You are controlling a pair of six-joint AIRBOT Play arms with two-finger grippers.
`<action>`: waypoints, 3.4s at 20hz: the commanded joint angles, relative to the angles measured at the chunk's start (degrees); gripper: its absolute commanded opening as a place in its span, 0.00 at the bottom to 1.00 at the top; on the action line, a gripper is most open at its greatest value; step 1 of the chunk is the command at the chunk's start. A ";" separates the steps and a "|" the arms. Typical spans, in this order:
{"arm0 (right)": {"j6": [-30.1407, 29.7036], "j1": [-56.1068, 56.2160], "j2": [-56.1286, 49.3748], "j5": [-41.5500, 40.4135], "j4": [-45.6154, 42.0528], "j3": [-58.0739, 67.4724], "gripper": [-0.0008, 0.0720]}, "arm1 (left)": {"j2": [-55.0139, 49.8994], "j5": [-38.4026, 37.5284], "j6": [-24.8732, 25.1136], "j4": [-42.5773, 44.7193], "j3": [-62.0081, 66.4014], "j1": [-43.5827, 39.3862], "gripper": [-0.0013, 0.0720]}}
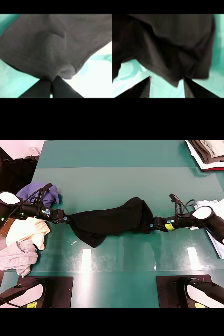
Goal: Fold the shirts.
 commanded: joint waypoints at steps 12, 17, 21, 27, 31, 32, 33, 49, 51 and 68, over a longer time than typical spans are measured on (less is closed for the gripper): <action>0.31 -5.33 7.93 4.42 -7.85 10.01 0.03 | 0.07 -3.43 -2.64 1.33 10.21 -0.02 0.05; 0.31 -16.26 16.48 9.35 -7.32 23.04 0.03 | 0.07 -6.58 -7.15 0.61 30.99 -0.02 0.05; 0.31 -17.59 17.62 12.63 -7.34 29.31 0.03 | 0.07 -8.85 -7.37 -2.67 40.09 -0.02 0.05; 0.42 -17.62 19.23 19.76 -7.58 29.62 0.03 | 0.04 -14.82 -7.41 -0.46 42.25 -0.02 0.05; 2.43 -17.62 23.82 29.42 -7.56 16.41 0.04 | 0.04 -18.82 -7.54 2.86 38.73 -0.02 0.05; 2.34 -17.62 25.11 30.18 -7.56 11.80 0.04 | 0.04 -19.17 -7.52 3.34 36.70 -0.02 0.05; 2.25 -17.62 26.16 30.71 -7.52 7.93 0.19 | 0.04 -19.23 -7.50 3.89 34.14 -0.02 0.05; 0.74 -18.14 4.33 2.29 -6.88 -1.33 0.44 | 0.04 -18.01 -7.50 8.94 23.21 -0.02 0.05; 0.74 -15.19 -0.76 4.09 -6.97 1.01 0.44 | 0.04 -17.29 -7.50 8.94 23.21 -0.02 0.05; -4.33 -11.32 -1.27 8.31 -7.52 2.97 0.45 | 0.04 -17.14 -7.32 8.94 23.21 -0.02 0.05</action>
